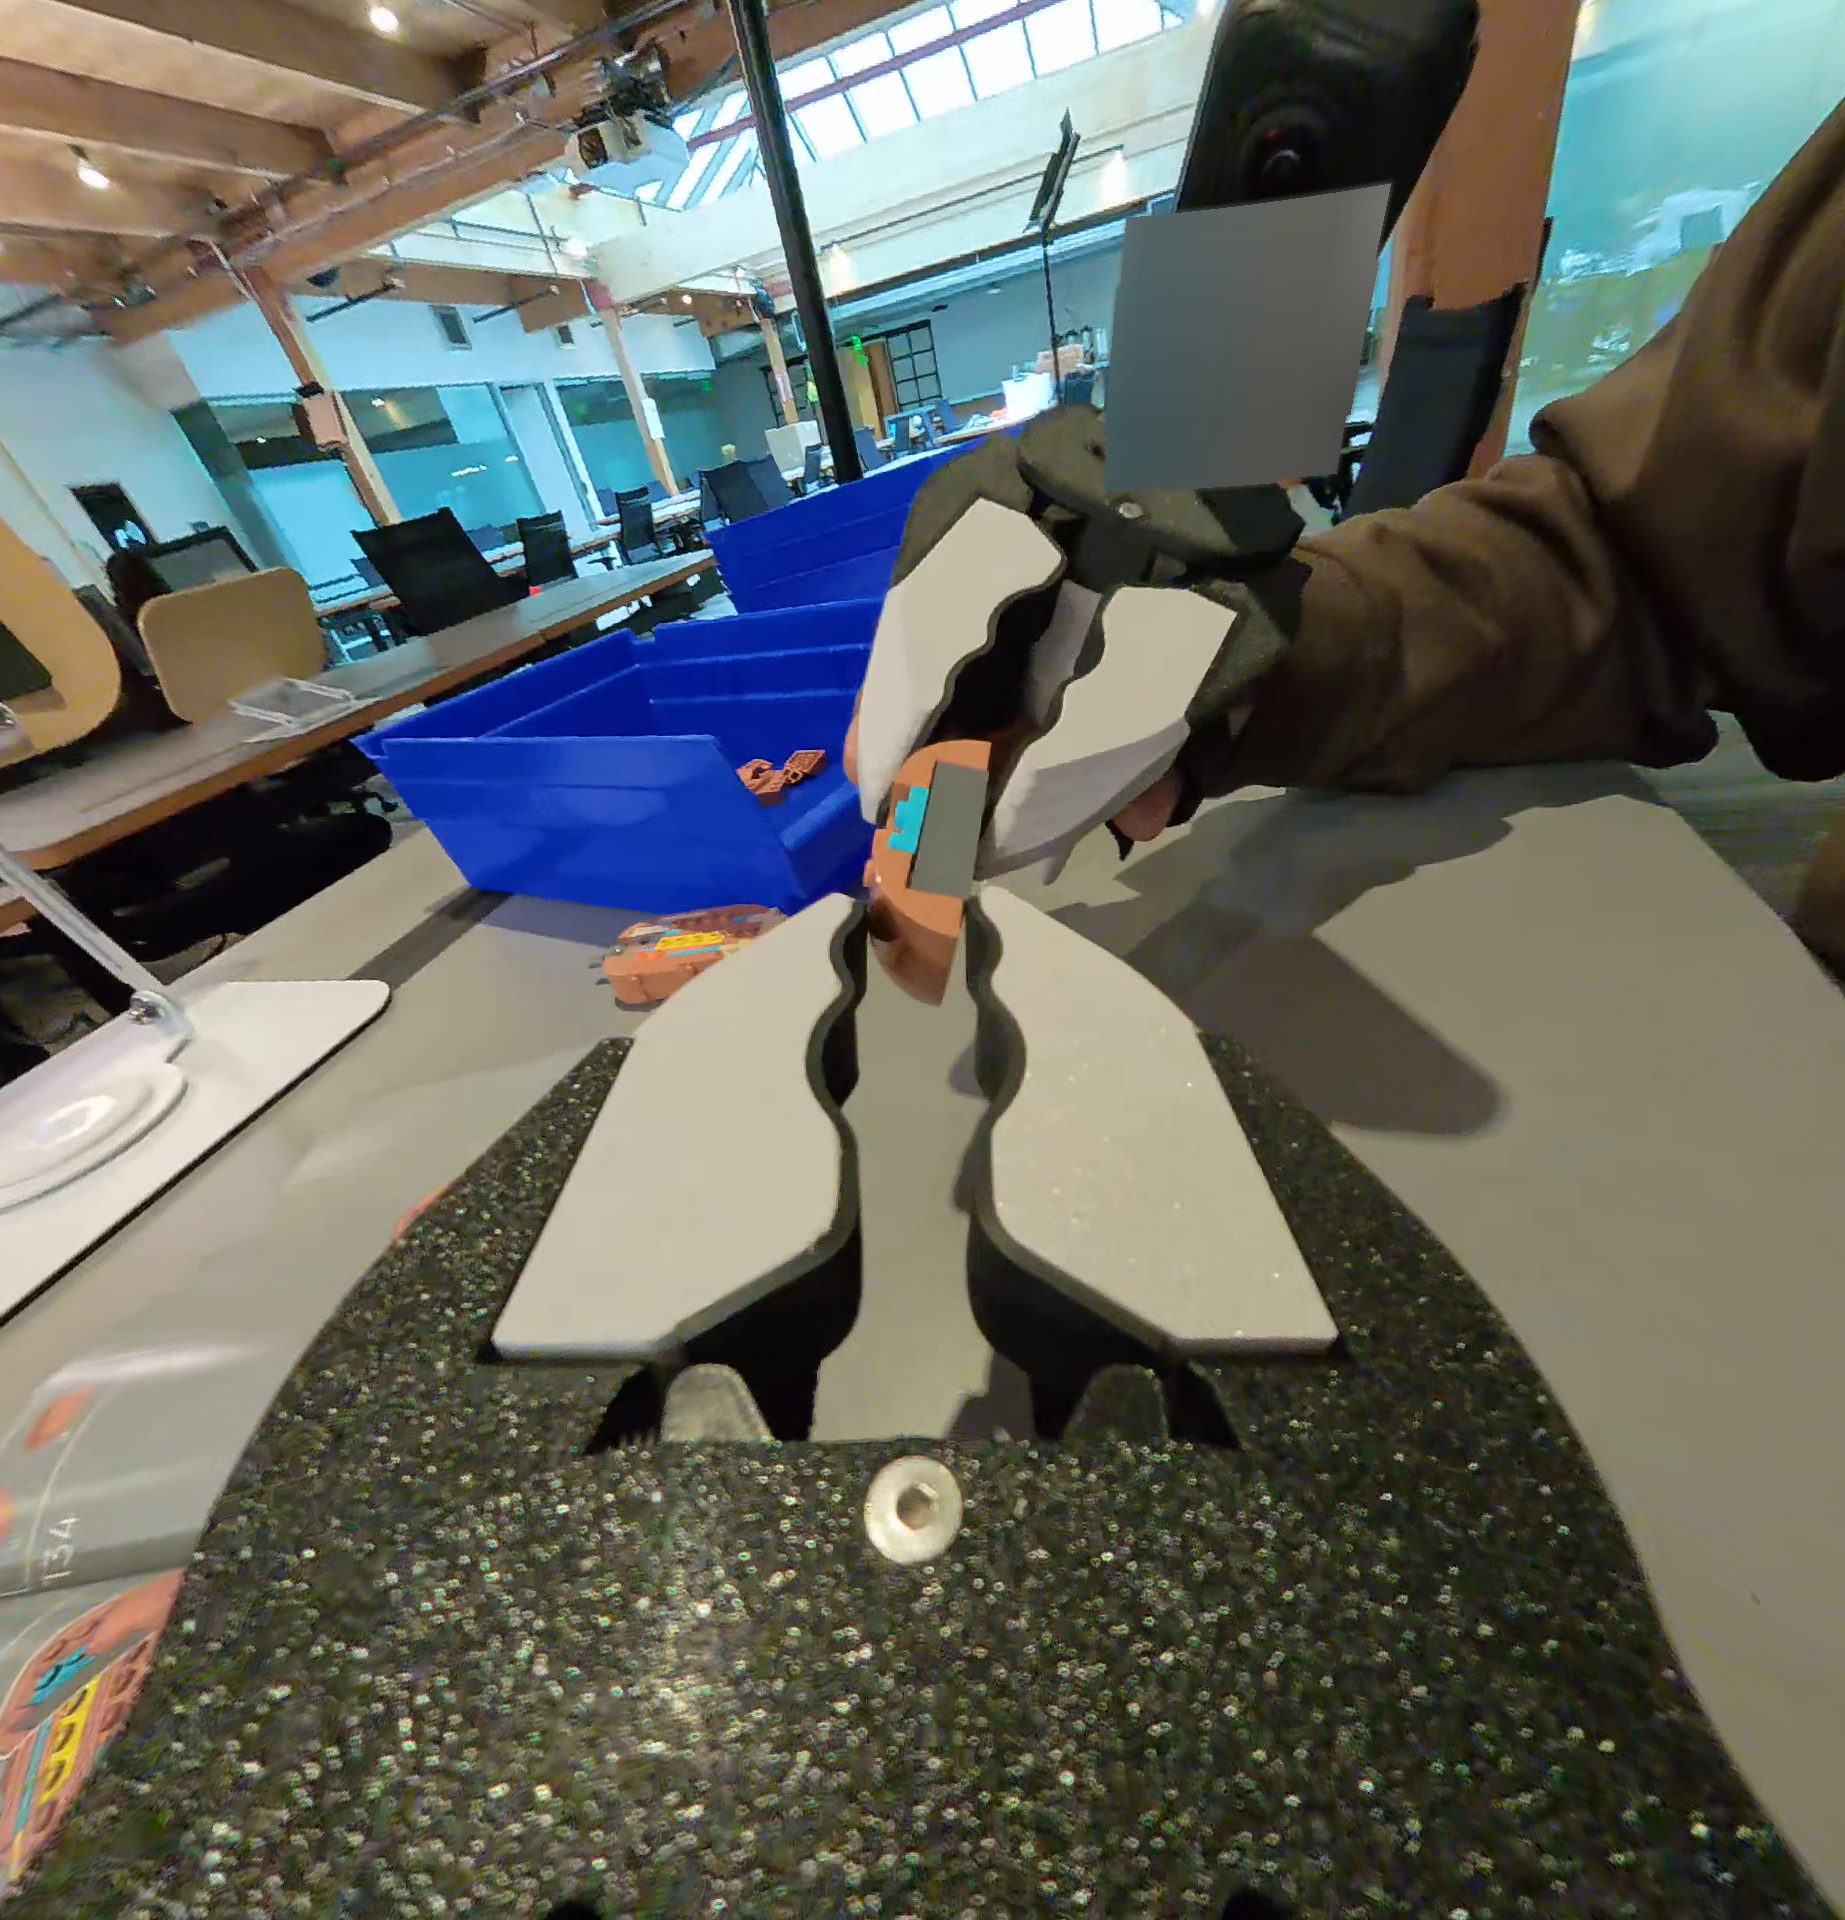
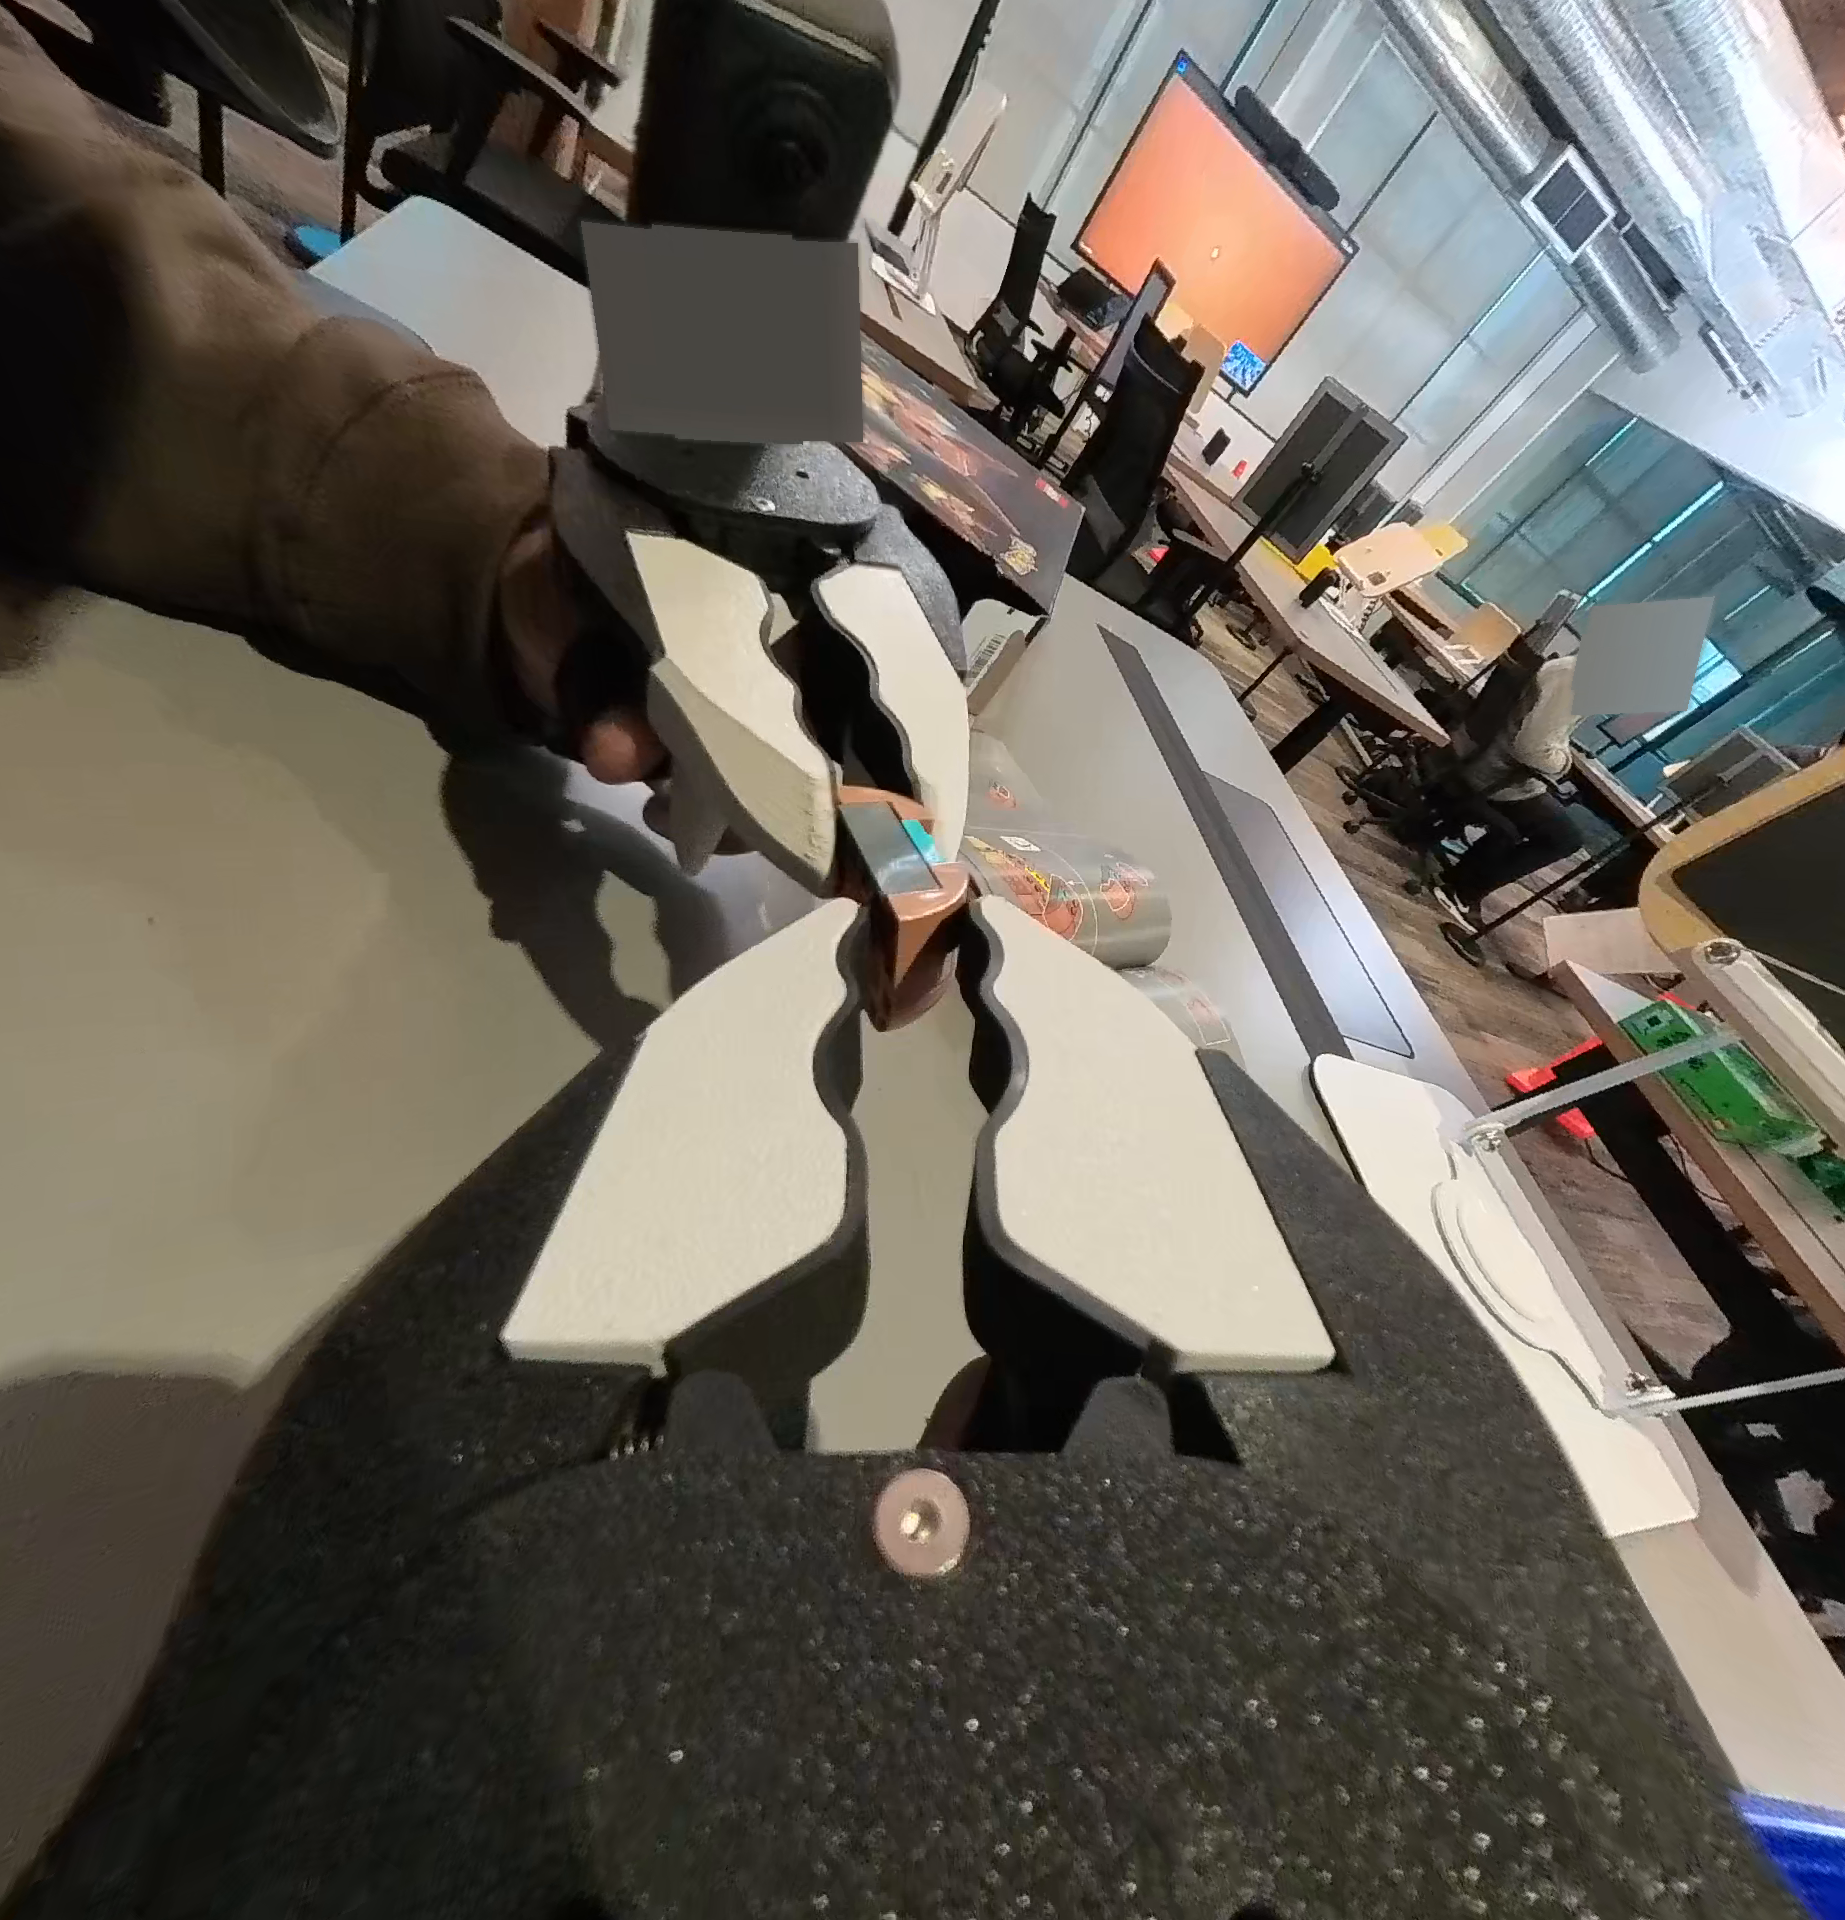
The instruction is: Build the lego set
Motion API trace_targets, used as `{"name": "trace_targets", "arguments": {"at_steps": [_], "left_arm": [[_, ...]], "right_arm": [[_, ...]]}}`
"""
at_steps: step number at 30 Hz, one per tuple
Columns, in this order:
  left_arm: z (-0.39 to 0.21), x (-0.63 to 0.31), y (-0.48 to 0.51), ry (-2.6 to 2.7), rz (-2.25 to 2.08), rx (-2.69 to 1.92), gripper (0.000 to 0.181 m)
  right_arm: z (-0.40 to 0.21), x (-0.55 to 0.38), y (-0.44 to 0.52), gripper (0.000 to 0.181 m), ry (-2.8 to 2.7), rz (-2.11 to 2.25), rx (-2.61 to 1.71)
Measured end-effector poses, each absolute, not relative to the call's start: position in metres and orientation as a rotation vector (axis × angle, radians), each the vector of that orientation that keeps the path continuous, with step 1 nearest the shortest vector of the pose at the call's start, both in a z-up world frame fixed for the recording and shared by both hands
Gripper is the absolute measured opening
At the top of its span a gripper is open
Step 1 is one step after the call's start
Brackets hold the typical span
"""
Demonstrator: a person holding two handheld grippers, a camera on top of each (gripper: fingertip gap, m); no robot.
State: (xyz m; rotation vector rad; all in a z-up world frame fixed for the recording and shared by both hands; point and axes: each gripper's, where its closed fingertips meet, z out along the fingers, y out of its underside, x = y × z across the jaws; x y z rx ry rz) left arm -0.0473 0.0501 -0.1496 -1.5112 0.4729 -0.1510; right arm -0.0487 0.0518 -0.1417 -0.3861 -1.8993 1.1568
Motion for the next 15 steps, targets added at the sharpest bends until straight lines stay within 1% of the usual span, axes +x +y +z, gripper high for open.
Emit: {"name": "trace_targets", "arguments": {"at_steps": [15], "left_arm": [[-0.1587,-0.0478,0.0543,0.464,-0.135,-1.554,0.016]], "right_arm": [[-0.151,-0.0489,0.0562,0.017,-1.93,1.198,-0.434]]}}
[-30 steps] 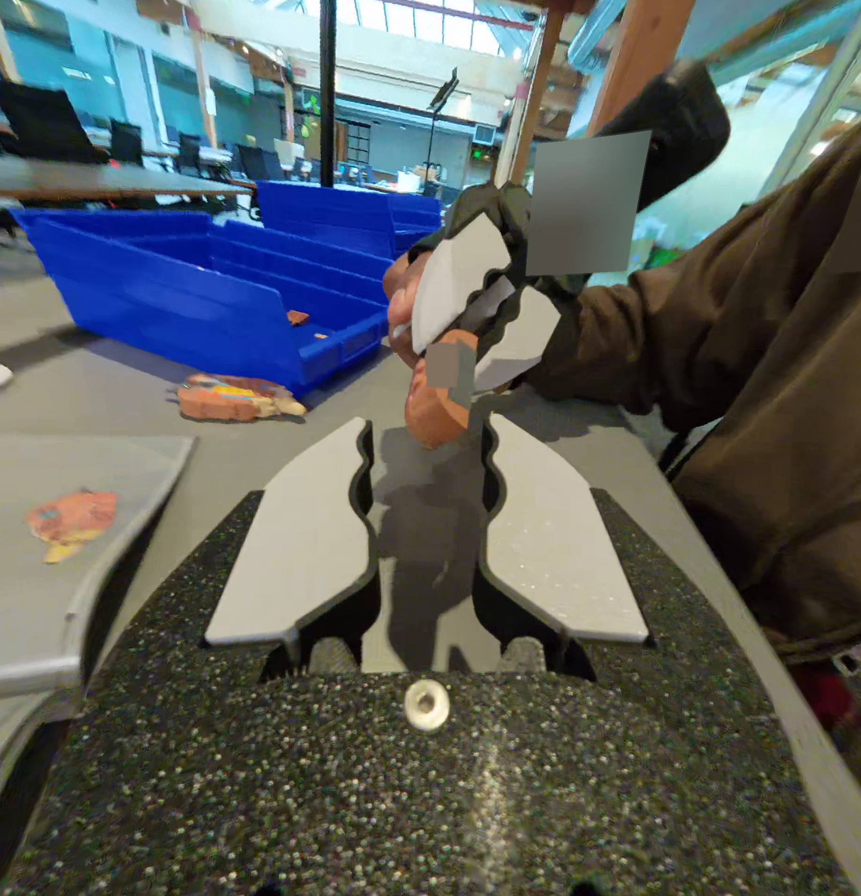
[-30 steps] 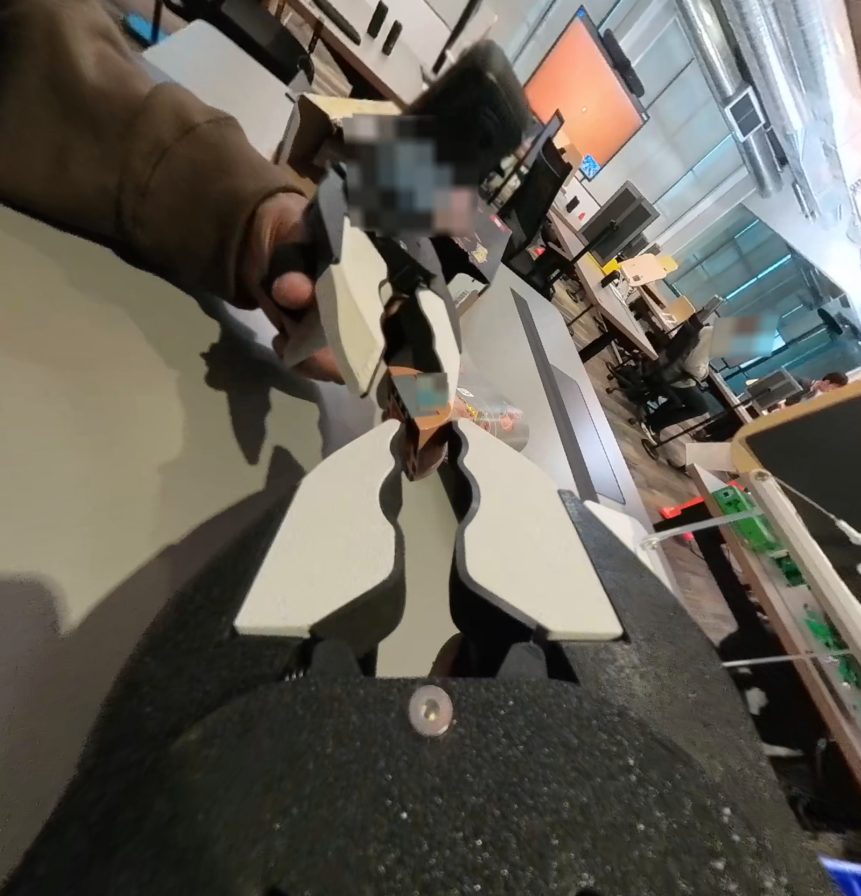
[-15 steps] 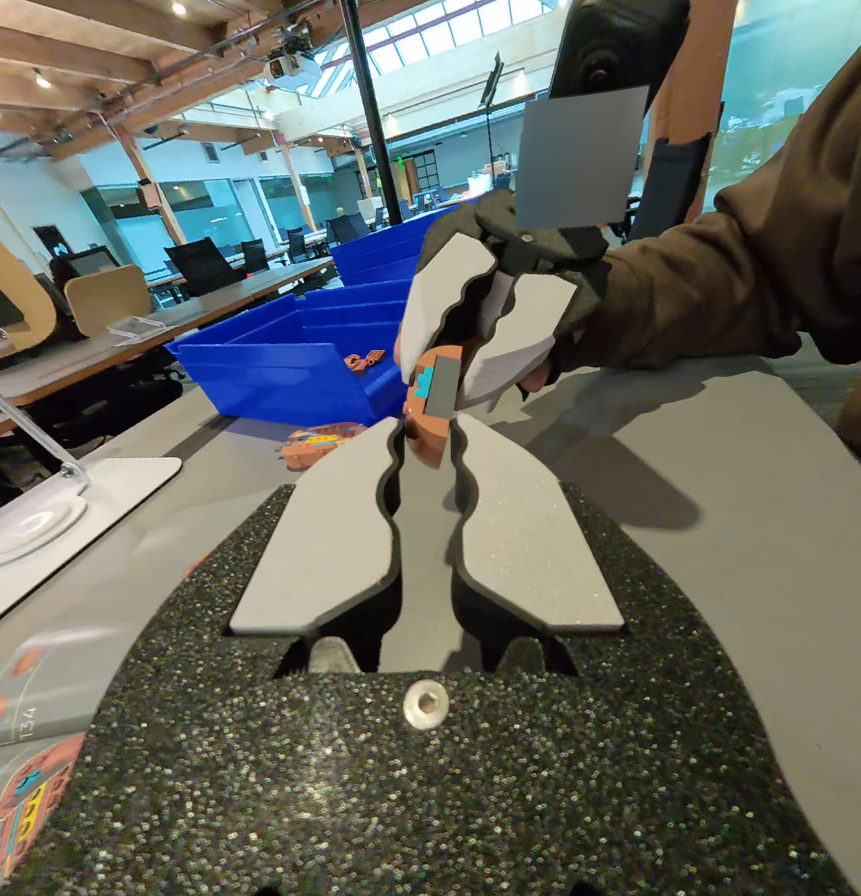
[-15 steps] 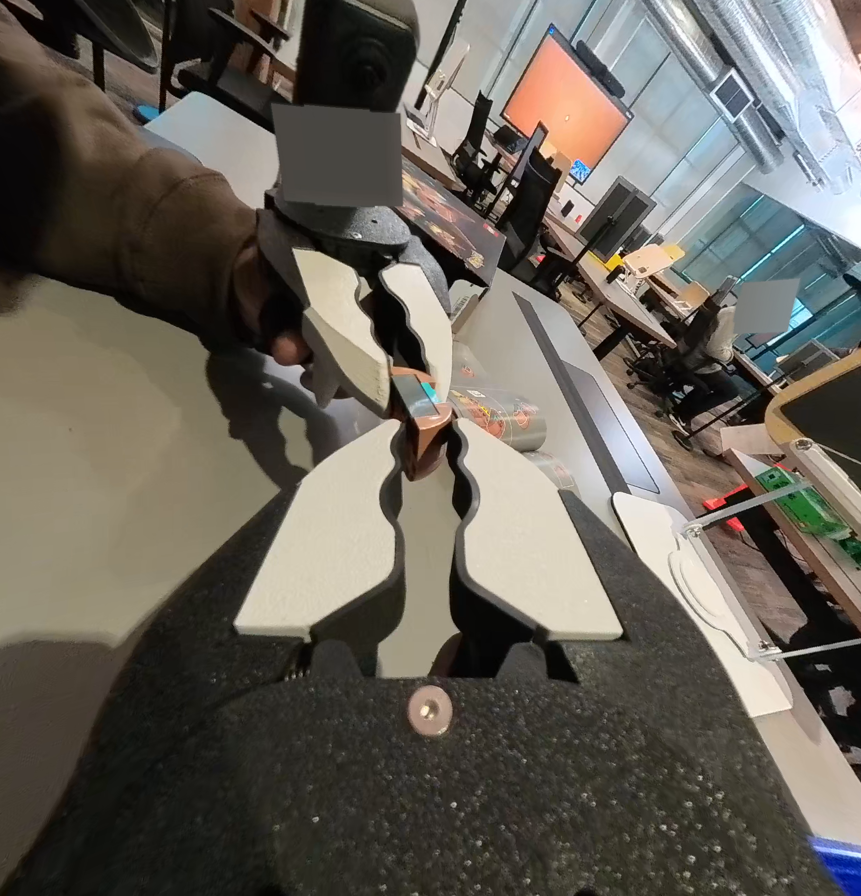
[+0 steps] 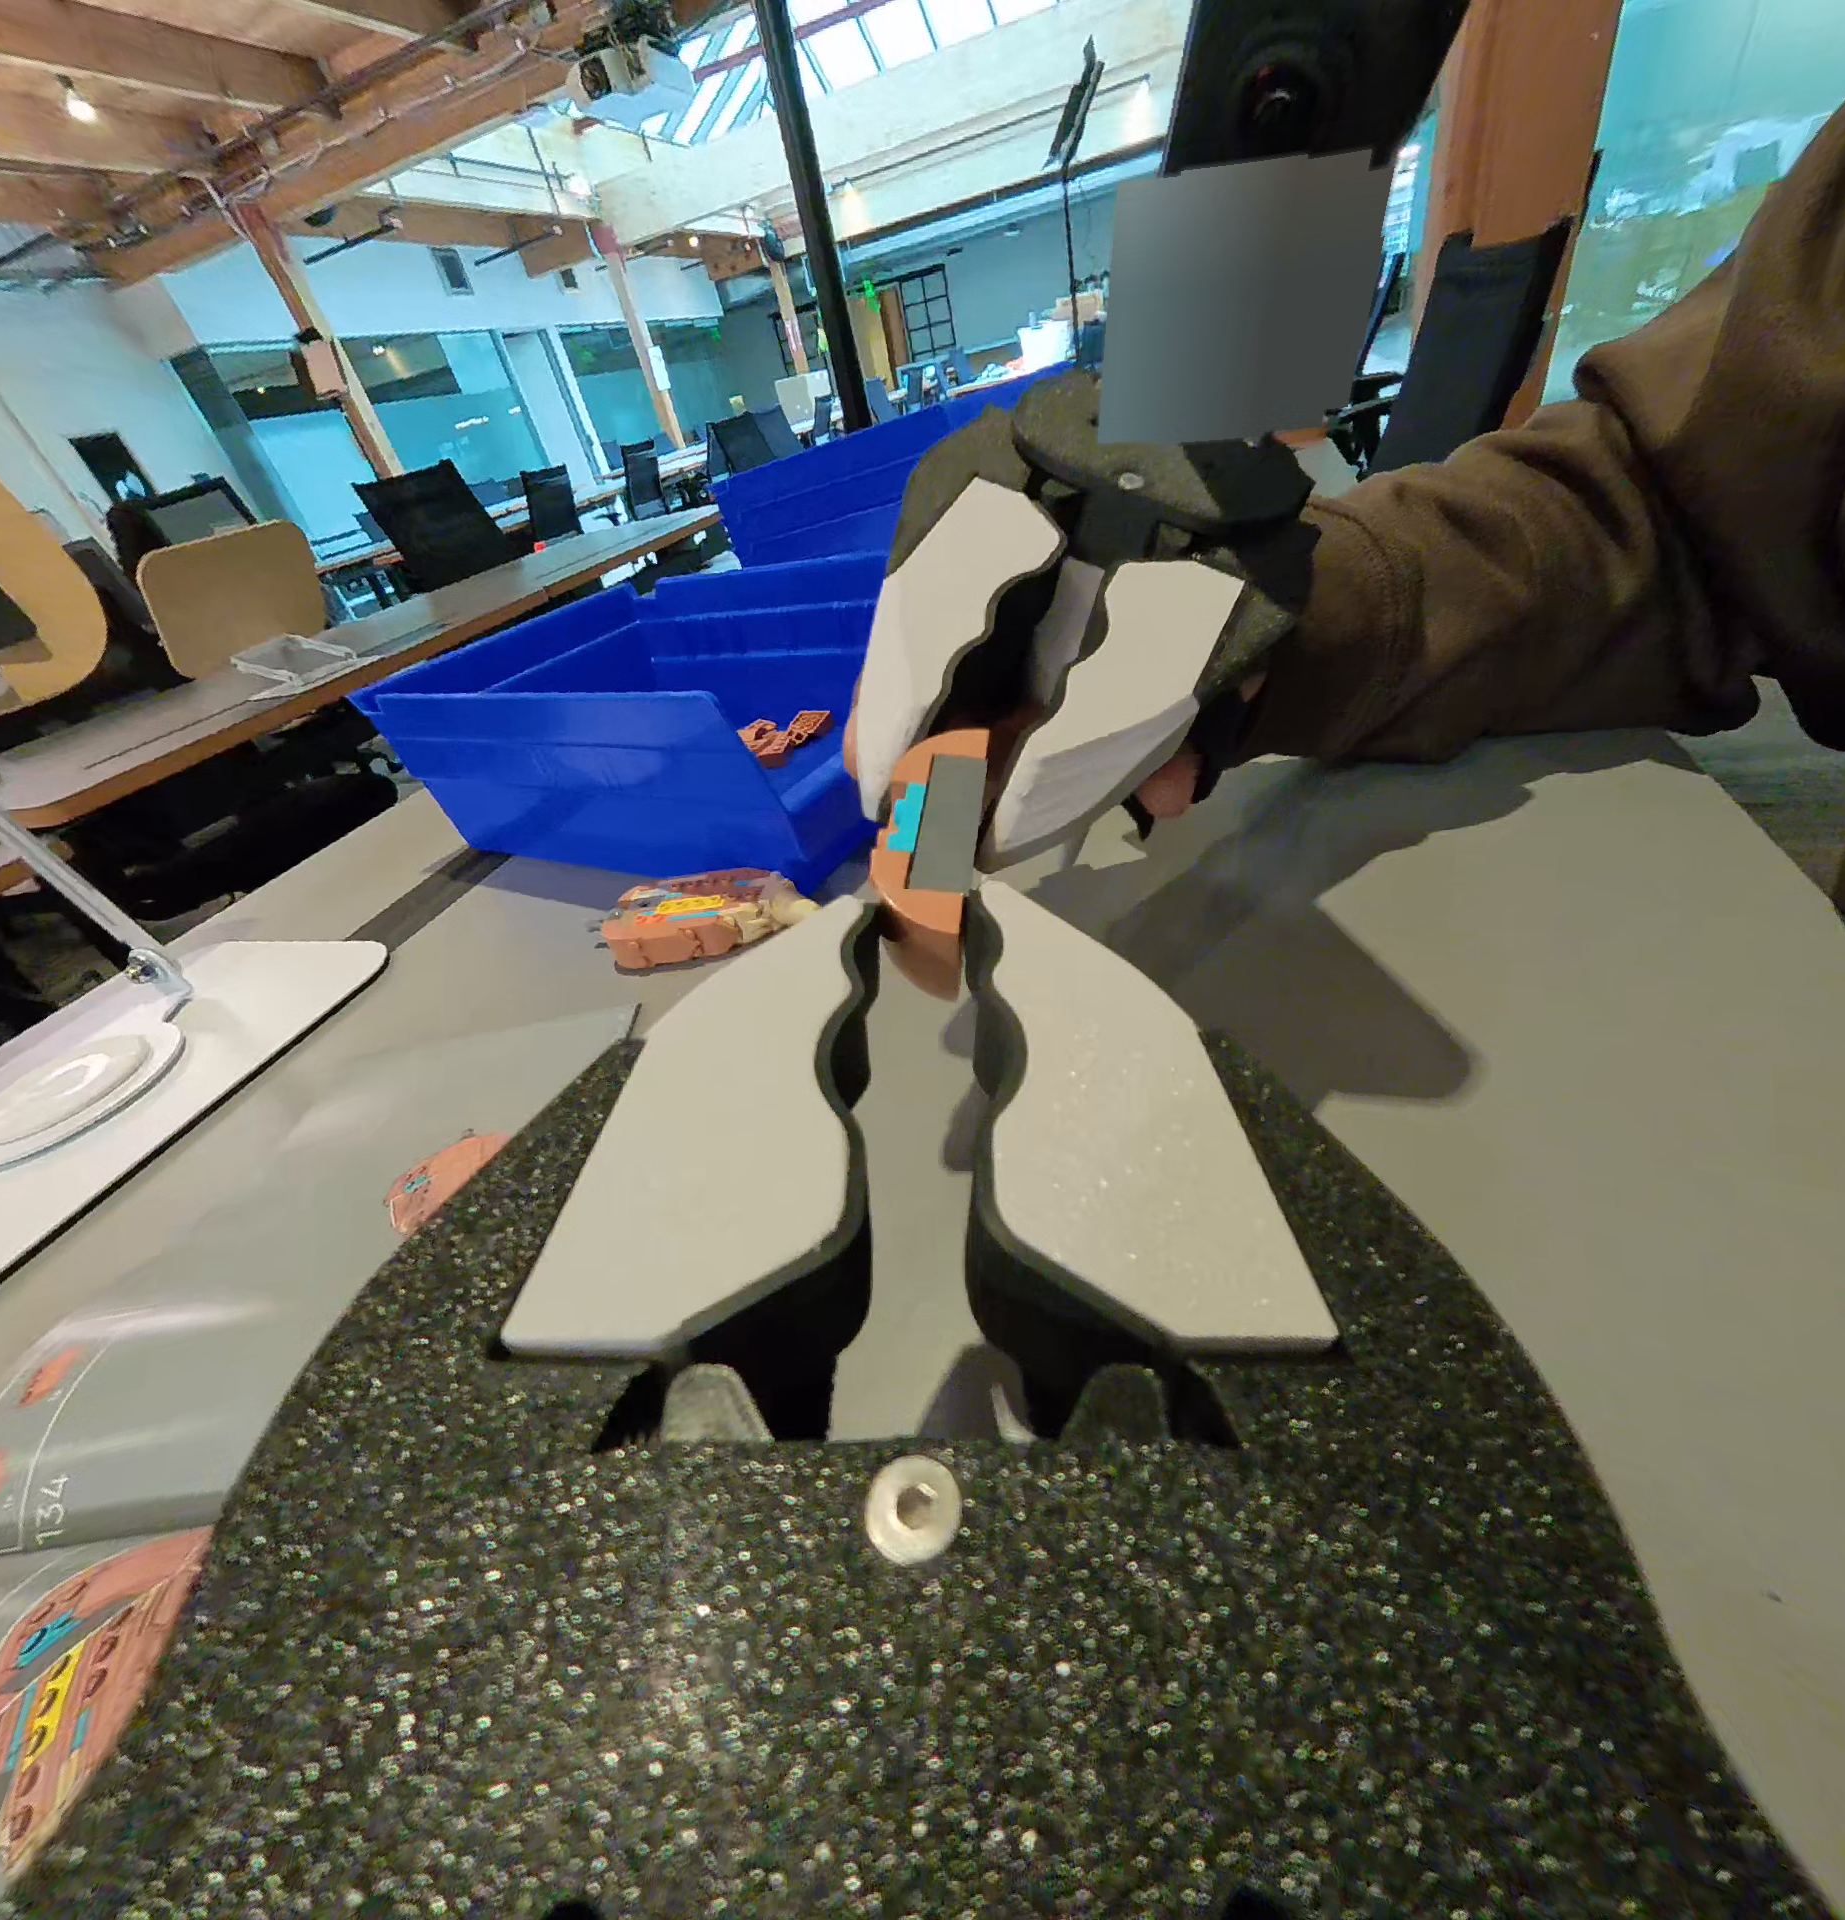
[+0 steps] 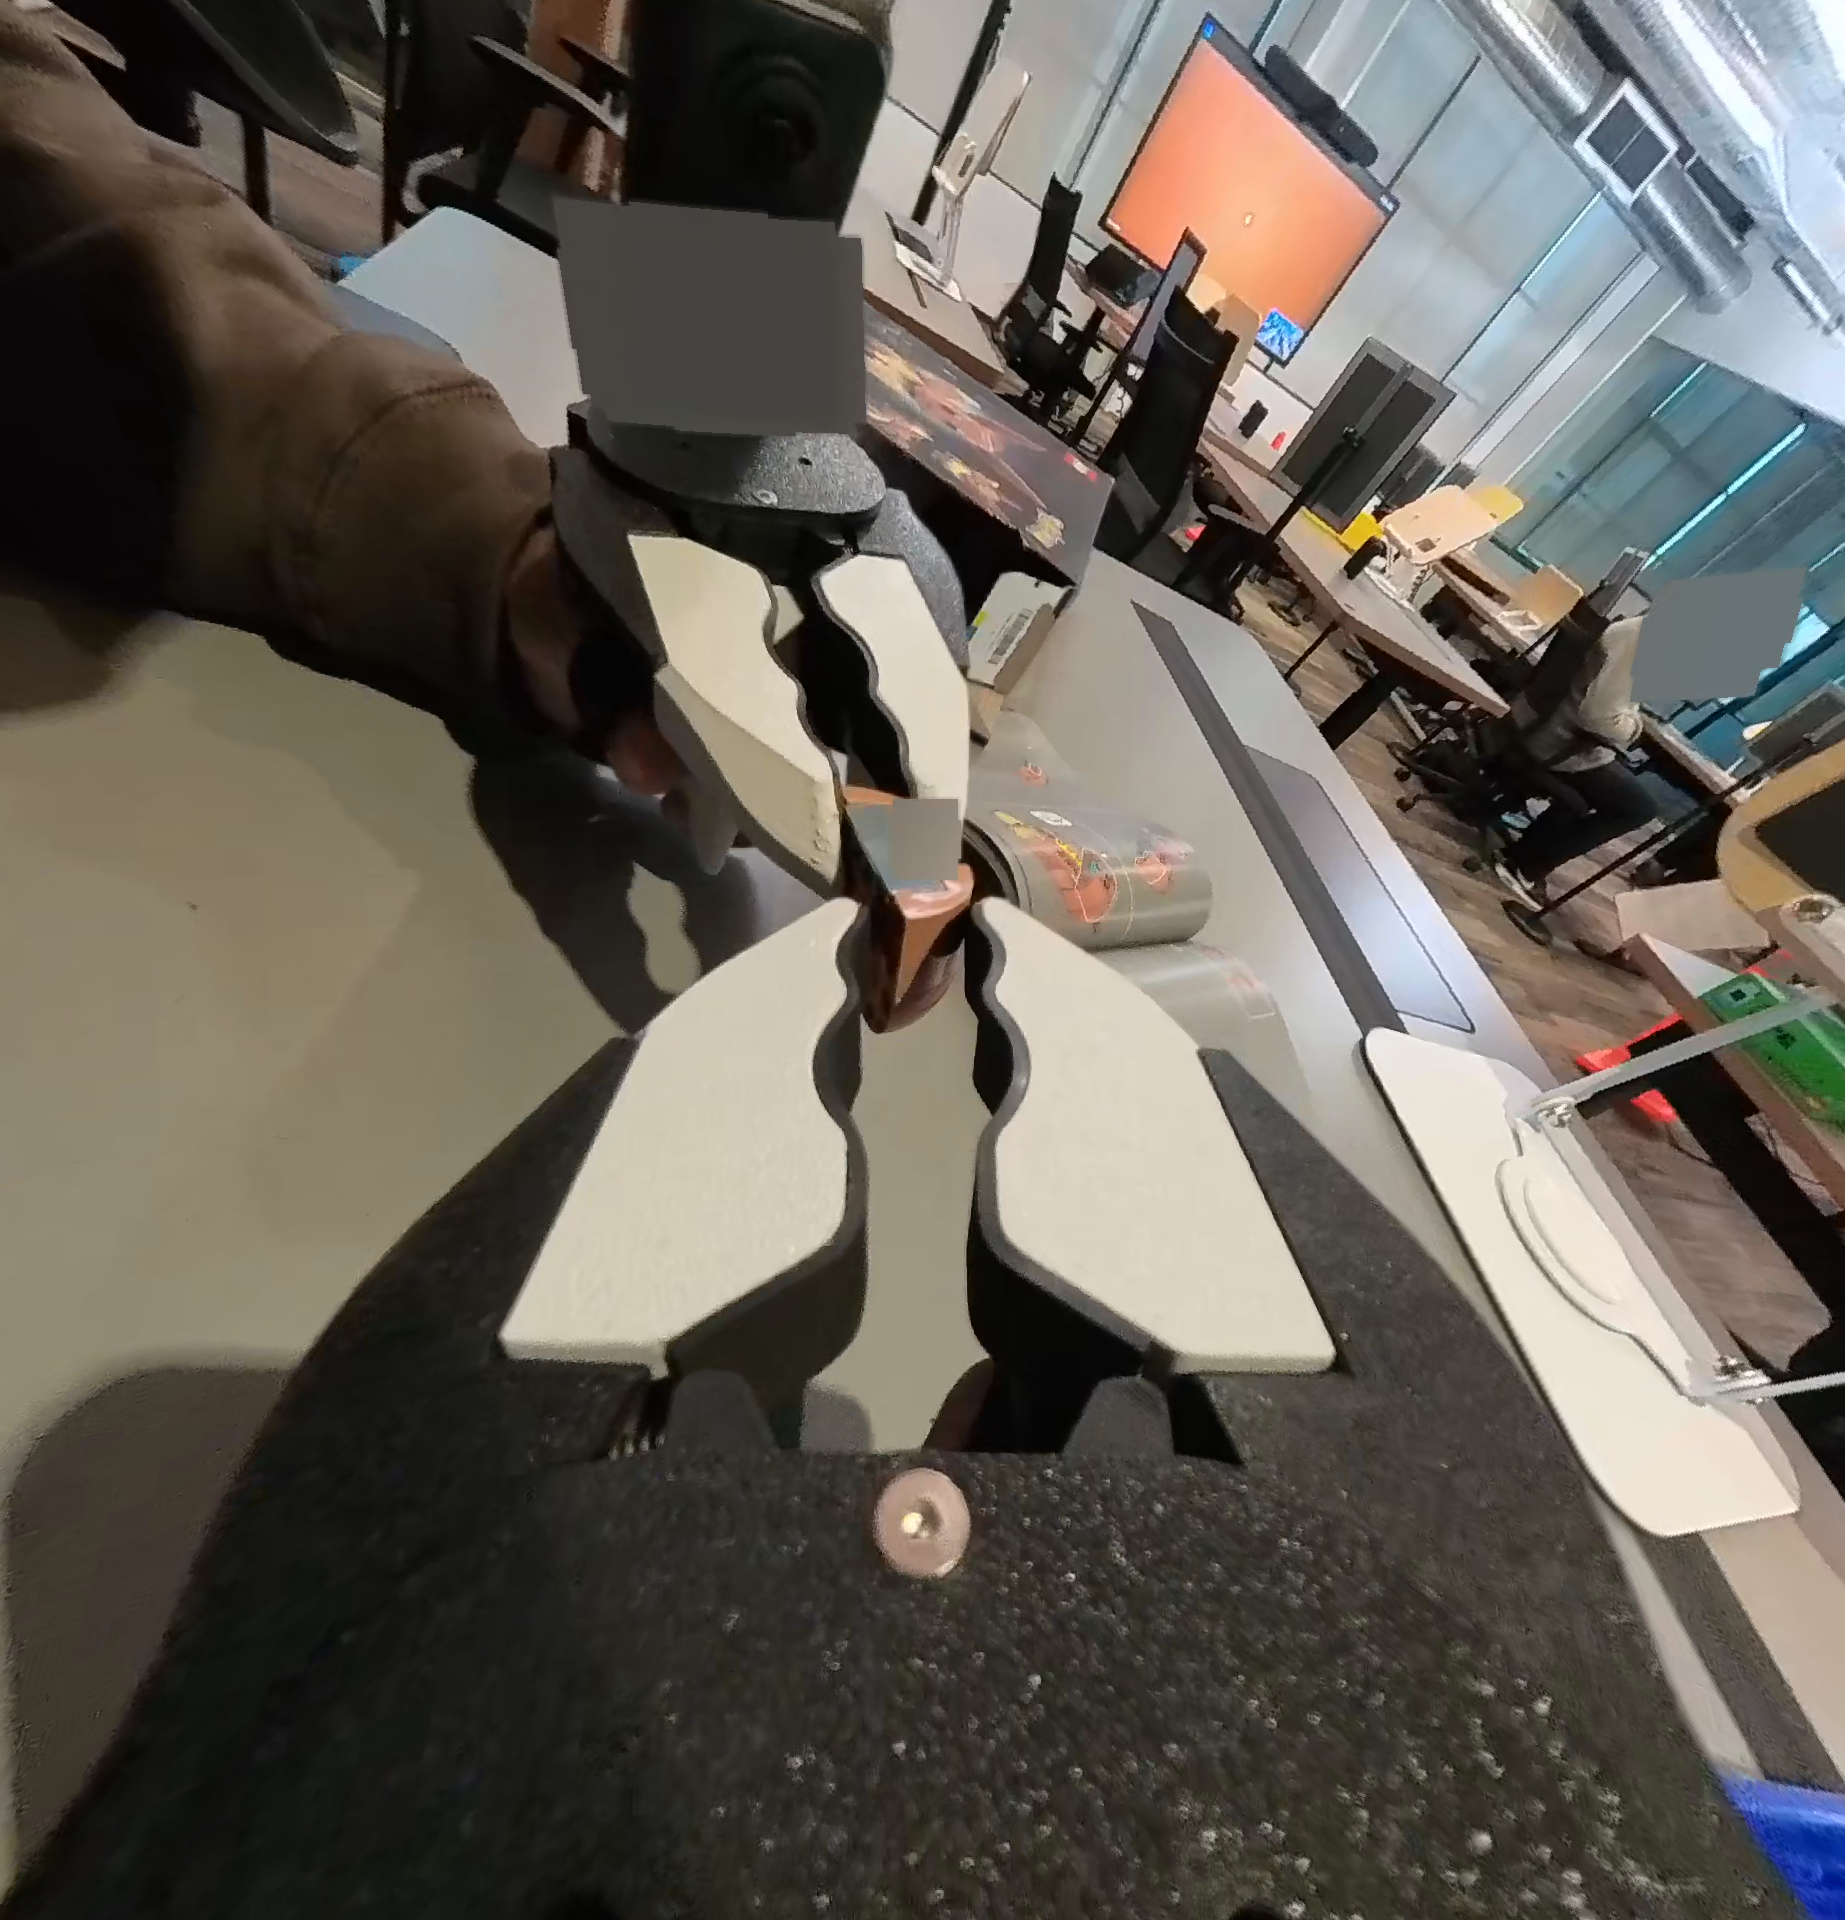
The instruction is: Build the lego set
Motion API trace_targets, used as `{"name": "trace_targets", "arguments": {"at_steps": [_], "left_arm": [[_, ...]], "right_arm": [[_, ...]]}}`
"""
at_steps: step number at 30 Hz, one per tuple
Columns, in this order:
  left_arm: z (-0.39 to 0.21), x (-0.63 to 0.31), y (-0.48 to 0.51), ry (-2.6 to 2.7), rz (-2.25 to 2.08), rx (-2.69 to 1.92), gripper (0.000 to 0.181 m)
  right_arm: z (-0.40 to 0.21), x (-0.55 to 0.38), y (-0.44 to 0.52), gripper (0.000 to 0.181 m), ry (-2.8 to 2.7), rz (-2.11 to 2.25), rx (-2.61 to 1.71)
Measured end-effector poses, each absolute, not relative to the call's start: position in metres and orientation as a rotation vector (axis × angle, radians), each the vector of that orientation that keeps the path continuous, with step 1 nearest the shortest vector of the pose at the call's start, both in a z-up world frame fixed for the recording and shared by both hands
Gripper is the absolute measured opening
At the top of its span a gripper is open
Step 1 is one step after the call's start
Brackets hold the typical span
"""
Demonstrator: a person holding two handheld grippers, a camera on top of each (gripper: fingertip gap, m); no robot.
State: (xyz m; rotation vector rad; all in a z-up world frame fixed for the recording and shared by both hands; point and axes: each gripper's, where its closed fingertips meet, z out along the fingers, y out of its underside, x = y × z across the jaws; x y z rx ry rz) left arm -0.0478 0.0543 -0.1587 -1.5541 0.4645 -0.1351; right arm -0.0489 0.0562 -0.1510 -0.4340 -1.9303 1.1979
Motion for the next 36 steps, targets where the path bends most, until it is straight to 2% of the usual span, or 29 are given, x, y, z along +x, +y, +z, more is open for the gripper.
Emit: {"name": "trace_targets", "arguments": {"at_steps": [9,36], "left_arm": [[-0.166,-0.05,0.057,0.477,-0.11,-1.595,0.016],[-0.161,-0.049,0.052,0.499,-0.112,-1.566,0.018]], "right_arm": [[-0.165,-0.054,0.056,0.023,-1.971,1.214,-0.53],[-0.163,-0.051,0.057,0.017,-1.944,1.25,-0.493]]}}
